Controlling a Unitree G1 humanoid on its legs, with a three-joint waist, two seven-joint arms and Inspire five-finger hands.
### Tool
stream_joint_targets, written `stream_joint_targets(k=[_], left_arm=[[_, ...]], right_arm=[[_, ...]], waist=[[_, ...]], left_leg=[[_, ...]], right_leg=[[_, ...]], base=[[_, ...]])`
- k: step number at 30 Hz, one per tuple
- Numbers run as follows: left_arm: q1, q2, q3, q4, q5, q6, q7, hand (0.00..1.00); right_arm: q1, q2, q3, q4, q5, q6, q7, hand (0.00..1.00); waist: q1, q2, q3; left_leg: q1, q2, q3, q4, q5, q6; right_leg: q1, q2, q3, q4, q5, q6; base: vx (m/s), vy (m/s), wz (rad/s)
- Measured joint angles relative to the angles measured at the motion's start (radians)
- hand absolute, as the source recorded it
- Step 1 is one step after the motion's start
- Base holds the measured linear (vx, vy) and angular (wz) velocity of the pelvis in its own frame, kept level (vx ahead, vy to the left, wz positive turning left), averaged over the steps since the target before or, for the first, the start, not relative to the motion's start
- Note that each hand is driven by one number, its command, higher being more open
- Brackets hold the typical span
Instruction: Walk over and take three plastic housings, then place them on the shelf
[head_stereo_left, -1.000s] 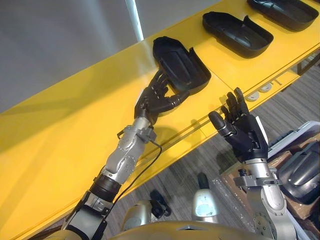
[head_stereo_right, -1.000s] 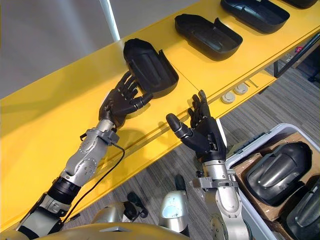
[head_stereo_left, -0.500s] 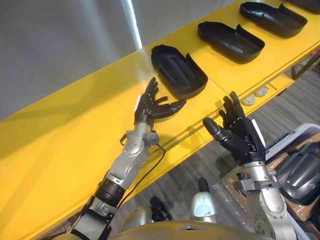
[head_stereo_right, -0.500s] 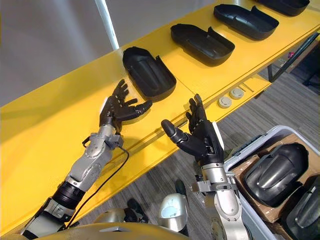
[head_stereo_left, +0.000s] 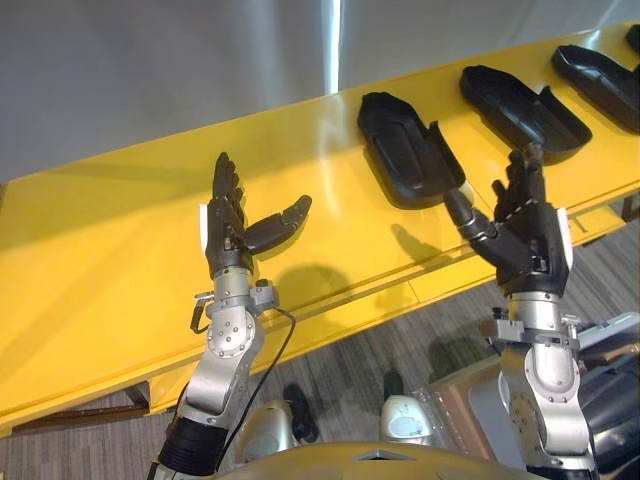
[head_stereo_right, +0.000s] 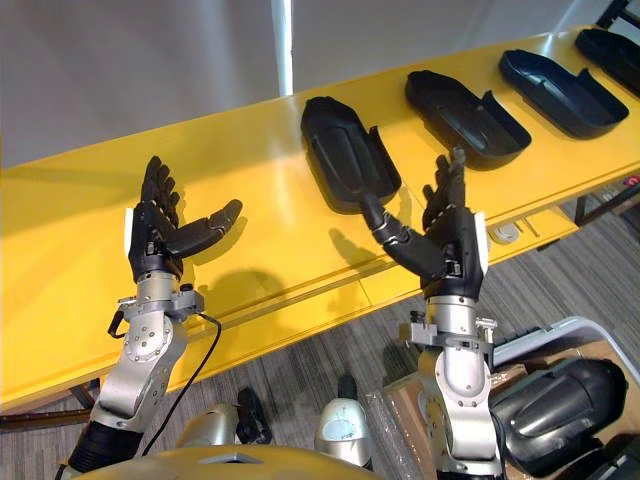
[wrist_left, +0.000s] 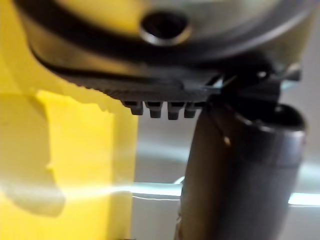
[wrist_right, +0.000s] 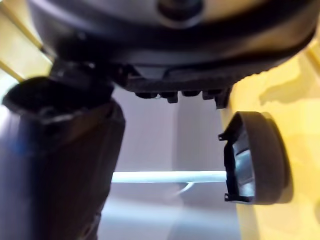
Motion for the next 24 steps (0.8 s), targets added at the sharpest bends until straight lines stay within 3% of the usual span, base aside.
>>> stream_joint_targets(k=[6,9,15,18,24], left_arm=[[0.006,0.017,-0.001,-0.046,0.015,-0.041,-0.101,1.0],[0.055,0.01,-0.002,-0.09,0.013,-0.083,-0.122,1.0],[0.165,-0.016,-0.005,-0.131,0.018,-0.149,-0.12,1.0],[0.173,-0.018,-0.004,-0.131,0.018,-0.168,-0.12,1.0],[0.175,-0.029,0.013,-0.131,0.05,-0.199,-0.145,1.0]], right_arm=[[-0.091,-0.003,-0.028,0.0,0.017,0.001,-0.07,1.0],[-0.077,0.011,-0.029,0.0,0.089,0.001,-0.058,1.0],[0.009,0.082,-0.019,0.005,0.126,-0.008,-0.02,1.0],[0.032,0.098,-0.017,0.008,0.13,-0.029,-0.019,1.0],[0.033,0.121,0.001,0.075,0.131,-0.043,-0.035,1.0]], waist=[[0.022,-0.006,0.017],[0.025,-0.003,0.035],[0.036,-0.002,0.033],[0.053,0.002,0.025],[0.056,0.001,0.005]], left_leg=[[-0.026,0.008,-0.032,0.029,-0.013,-0.009],[-0.037,0.008,-0.039,0.036,-0.017,-0.008],[-0.013,0.002,-0.055,0.022,-0.014,-0.005],[0.0,-0.002,-0.061,-0.001,-0.006,-0.01],[0.05,-0.013,-0.08,-0.062,0.022,-0.019]], right_leg=[[0.004,0.009,-0.019,0.001,-0.003,-0.005],[0.003,0.01,-0.022,-0.002,-0.003,-0.006],[0.047,0.013,-0.048,-0.036,-0.004,-0.007],[0.055,0.013,-0.058,-0.038,-0.01,-0.016],[0.09,0.014,-0.07,-0.038,-0.011,-0.017]], base=[[-0.03,0.003,0.11],[-0.01,0.012,0.08],[0.05,-0.005,0.08],[0.05,-0.032,0.06],[0.04,-0.028,0.12]])
